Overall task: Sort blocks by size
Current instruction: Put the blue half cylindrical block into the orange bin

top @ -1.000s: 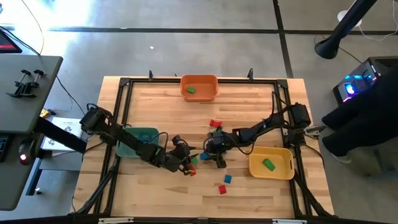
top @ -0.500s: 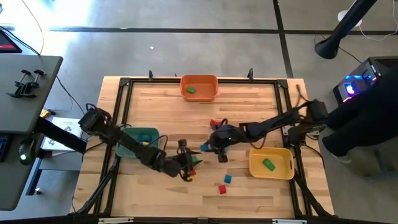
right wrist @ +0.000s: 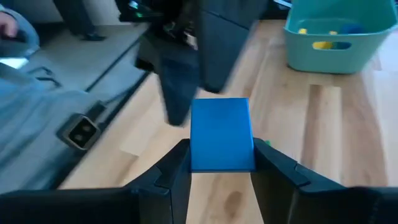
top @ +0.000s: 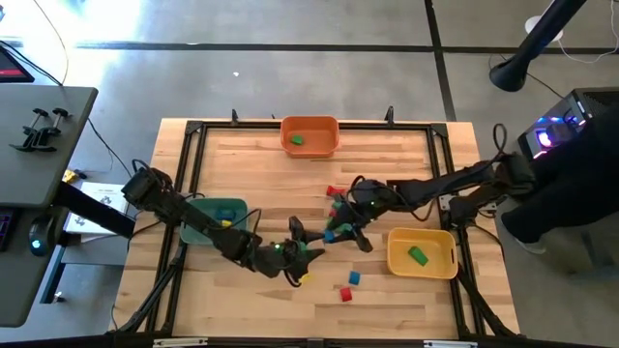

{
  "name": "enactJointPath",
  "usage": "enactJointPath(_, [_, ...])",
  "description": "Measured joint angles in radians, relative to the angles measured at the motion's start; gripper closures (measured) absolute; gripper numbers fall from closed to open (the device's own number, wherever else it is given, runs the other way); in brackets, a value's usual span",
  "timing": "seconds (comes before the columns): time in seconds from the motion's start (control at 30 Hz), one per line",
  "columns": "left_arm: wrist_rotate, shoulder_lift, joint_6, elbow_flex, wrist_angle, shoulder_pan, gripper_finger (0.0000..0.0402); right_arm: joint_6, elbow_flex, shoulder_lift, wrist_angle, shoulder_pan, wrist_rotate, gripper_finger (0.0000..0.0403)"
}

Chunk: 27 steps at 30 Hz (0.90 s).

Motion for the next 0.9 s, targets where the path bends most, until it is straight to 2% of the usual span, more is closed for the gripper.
enactJointPath(0.07, [-0.032, 0.000, 0.039, 0.000, 0.001, 0.001, 0.0158, 0.009, 0.000, -0.015, -0.019, 0.001, 0.014, 0.0272])
enactJointPath(0.1, [-0.082, 0.000, 0.050, 0.000, 0.001, 0.001, 0.0151, 0.009, 0.000, -0.028, -0.042, 0.002, 0.049, 0.0272])
enactJointPath(0.23, [-0.374, 0.000, 0.023, 0.001, 0.043, -0.018, 0.0143, 0.003, 0.000, -0.135, -0.218, 0.021, 0.333, 0.0272])
enactJointPath(0.3, [-0.439, -0.014, -0.042, -0.001, 0.034, -0.018, 0.0145, -0.019, 0.000, -0.195, -0.305, 0.033, 0.435, 0.0272])
enactJointPath(0.43, [-0.264, -0.075, -0.232, -0.049, -0.030, 0.040, 0.0151, -0.086, 0.000, -0.280, -0.374, 0.051, 0.535, 0.0272])
enactJointPath(0.6, [-0.192, -0.116, -0.326, -0.143, -0.054, 0.169, 0.0156, -0.181, 0.000, -0.271, -0.324, -0.011, 0.578, 0.0272])
enactJointPath(0.73, [-0.082, -0.124, -0.340, -0.198, 0.004, 0.299, 0.0157, -0.235, 0.000, -0.191, -0.177, -0.141, 0.518, 0.0272])
enactJointPath(0.9, [0.099, -0.124, -0.312, -0.223, 0.093, 0.474, 0.0157, -0.229, 0.032, -0.024, 0.017, -0.372, 0.385, 0.0272])
